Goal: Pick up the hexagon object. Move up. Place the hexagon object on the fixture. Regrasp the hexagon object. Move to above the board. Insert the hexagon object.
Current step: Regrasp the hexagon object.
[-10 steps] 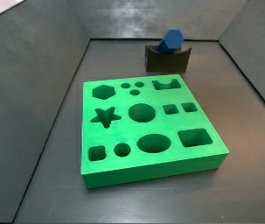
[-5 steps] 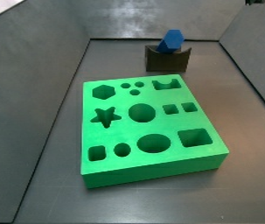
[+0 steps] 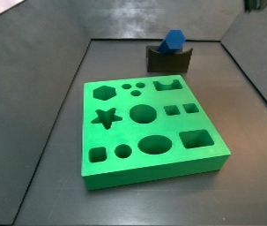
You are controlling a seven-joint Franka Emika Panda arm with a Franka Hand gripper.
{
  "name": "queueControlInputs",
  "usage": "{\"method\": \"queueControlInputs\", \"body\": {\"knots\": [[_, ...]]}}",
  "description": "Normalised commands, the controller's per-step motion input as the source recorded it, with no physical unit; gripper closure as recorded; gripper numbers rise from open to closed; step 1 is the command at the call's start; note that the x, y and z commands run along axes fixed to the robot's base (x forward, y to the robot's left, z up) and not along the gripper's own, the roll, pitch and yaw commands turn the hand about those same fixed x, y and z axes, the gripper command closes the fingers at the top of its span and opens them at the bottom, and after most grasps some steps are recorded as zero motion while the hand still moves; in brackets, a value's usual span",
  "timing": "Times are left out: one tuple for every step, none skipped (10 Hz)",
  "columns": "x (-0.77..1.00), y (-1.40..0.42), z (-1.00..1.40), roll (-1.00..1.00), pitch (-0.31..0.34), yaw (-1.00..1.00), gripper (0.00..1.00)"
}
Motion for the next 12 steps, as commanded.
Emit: {"method": "queueControlInputs", "body": {"knots": [[0.05,0.03,-1.00,0.22,-0.040,0.23,0.00],[0.06,0.03,-1.00,0.20,-0.062,0.20,0.00],[0.07,0.02,-1.00,0.15,-0.097,0.15,0.00],[0.08,0.02,-1.00,0.13,-0.113,0.13,0.00],[0.10,0.02,-1.00,0.10,-0.129,0.08,0.00],[0.11,0.01,-1.00,0.09,-0.127,0.04,0.00],[0.12,0.01,-1.00,0.08,-0.112,0.00,0.00],[0.13,0.01,-0.99,0.08,-0.089,-0.02,0.00],[0.11,0.00,-0.77,0.08,-0.055,-0.04,0.00],[0.10,0.00,-0.66,0.08,-0.040,-0.04,0.00],[0.09,0.00,-0.46,0.08,-0.008,-0.03,0.00],[0.09,-0.01,-0.30,0.07,0.008,-0.03,0.00]]}}
